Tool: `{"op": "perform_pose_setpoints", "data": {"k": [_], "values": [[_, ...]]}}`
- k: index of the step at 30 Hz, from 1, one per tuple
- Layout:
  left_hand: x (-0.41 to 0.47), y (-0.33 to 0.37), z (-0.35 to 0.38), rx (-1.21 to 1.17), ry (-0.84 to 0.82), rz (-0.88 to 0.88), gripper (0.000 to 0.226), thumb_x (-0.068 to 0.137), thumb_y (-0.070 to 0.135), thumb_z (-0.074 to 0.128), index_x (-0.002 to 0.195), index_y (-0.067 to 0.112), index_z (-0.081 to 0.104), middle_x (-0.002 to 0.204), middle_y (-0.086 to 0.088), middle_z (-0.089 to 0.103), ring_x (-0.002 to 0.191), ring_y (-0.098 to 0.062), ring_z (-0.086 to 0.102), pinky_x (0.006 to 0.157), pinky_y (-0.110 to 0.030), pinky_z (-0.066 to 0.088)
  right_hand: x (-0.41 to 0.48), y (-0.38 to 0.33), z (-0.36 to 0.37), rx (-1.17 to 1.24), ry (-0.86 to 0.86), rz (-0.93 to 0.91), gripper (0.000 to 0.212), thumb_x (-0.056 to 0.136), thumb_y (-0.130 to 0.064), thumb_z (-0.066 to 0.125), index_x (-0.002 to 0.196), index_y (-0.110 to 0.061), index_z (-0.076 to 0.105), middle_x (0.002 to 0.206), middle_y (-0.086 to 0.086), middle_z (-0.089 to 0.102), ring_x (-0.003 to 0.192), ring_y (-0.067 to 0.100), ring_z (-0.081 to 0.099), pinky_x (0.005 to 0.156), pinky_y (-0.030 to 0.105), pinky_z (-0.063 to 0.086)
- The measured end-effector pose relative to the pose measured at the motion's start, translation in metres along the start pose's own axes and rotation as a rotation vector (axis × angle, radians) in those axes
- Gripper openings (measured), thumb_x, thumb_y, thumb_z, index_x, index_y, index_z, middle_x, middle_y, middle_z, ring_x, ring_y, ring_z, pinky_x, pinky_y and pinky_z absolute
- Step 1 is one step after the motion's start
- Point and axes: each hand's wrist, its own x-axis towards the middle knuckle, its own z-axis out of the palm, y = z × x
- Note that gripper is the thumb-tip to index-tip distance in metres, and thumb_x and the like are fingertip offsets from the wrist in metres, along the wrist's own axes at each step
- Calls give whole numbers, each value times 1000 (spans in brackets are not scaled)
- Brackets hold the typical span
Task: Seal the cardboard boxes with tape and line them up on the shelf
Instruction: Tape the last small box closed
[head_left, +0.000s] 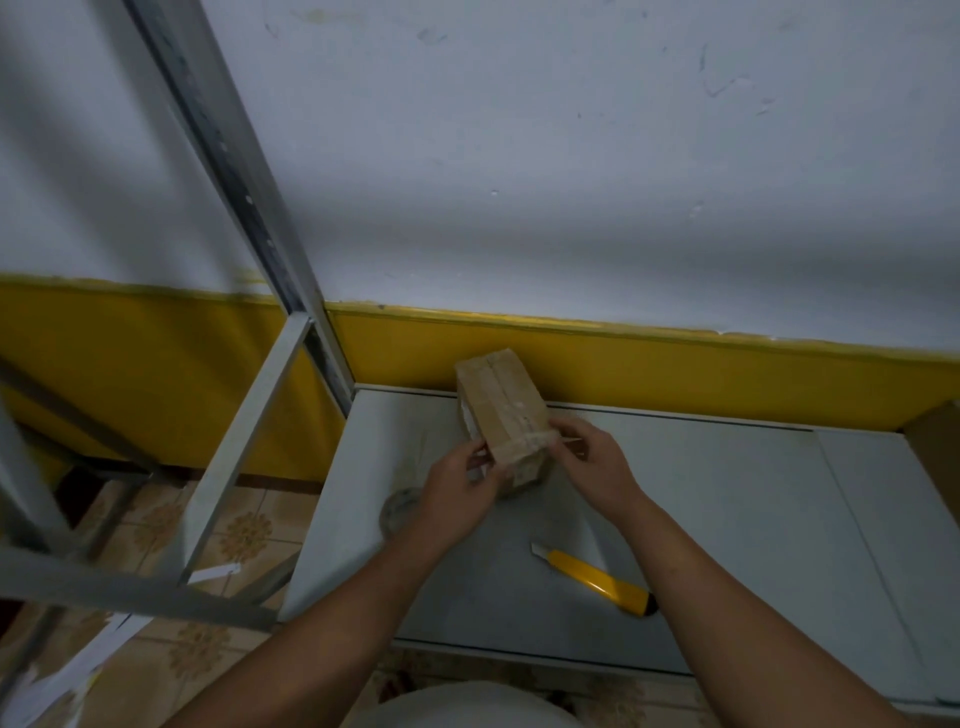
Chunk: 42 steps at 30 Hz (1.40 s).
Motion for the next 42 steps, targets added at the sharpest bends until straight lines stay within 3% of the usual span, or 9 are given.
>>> {"op": "perform_pose_setpoints", "data": {"k": [3, 9, 14, 21, 24, 28, 32, 37, 42], "values": [[0, -7, 1, -13, 83, 7, 40, 96, 31, 77, 135, 28, 67, 122, 14, 71, 111, 6, 65, 86, -7, 50, -17, -2, 8, 37, 80, 14, 29, 94, -36, 75, 121, -28, 70, 111, -15, 71, 99, -3, 67, 80, 14, 55], [-1, -27, -1, 60, 122, 61, 47, 91, 25, 84, 135, 21, 70, 123, 11, 73, 110, 5, 66, 93, -15, 55, -39, 1, 28, 70, 124, 19, 34, 85, -18, 84, 114, -28, 68, 104, -14, 69, 95, -8, 65, 76, 8, 51], [2, -40, -8, 283, 31, 230, 44, 95, 28, 78, 137, 18, 67, 128, -1, 70, 114, -11, 66, 98, -27, 55, -39, 17, 30, -107, 94, -60, 41, 85, -23, 84, 122, -12, 70, 109, -2, 68, 88, -1, 64, 79, 4, 48], [19, -49, -27, 482, -66, 342, 49, 99, 41, 69, 138, 11, 67, 130, -7, 72, 112, -20, 70, 97, -19, 48, -24, 28, 21, -322, 59, -245, 37, 83, -19, 86, 116, -7, 74, 106, 9, 76, 90, 20, 72, 82, 34, 61], [23, -47, -31, 469, -76, 384, 56, 99, 53, 60, 138, 13, 67, 131, -4, 73, 112, -15, 70, 97, -21, 51, -22, 23, 20, -293, 58, -232, 37, 82, -17, 87, 116, -10, 75, 105, 4, 77, 90, 15, 73, 83, 31, 60], [20, -53, -33, 445, -18, 291, 44, 97, 47, 69, 133, 20, 72, 122, 3, 76, 105, -4, 69, 94, -20, 56, -31, 18, 23, -151, 84, -37, 36, 85, -22, 85, 115, -25, 66, 95, -18, 70, 84, -8, 67, 78, 10, 53], [17, -60, -36, 534, 51, 284, 29, 99, 44, 67, 90, 18, 75, 80, 9, 69, 69, -3, 59, 65, -25, 49, -37, 30, 26, -292, 80, -53, 20, 95, -38, 72, 93, -18, 75, 84, -4, 74, 75, 10, 67, 69, 37, 57], [23, -56, -38, 599, -84, 288, 28, 105, 44, 59, 96, 21, 70, 89, 5, 68, 77, -8, 59, 70, -32, 52, -30, 26, 26, -365, 3, -64, 23, 93, -46, 72, 93, -23, 74, 82, -7, 71, 74, 8, 64, 65, 27, 52], [29, -51, -41, 634, -173, 290, 24, 108, 34, 59, 99, 15, 72, 92, 0, 70, 79, -12, 59, 71, -32, 47, -22, 29, 24, -419, 6, -204, 24, 97, -30, 71, 79, -14, 71, 71, 3, 68, 62, 11, 55, 59, 27, 41]]}}
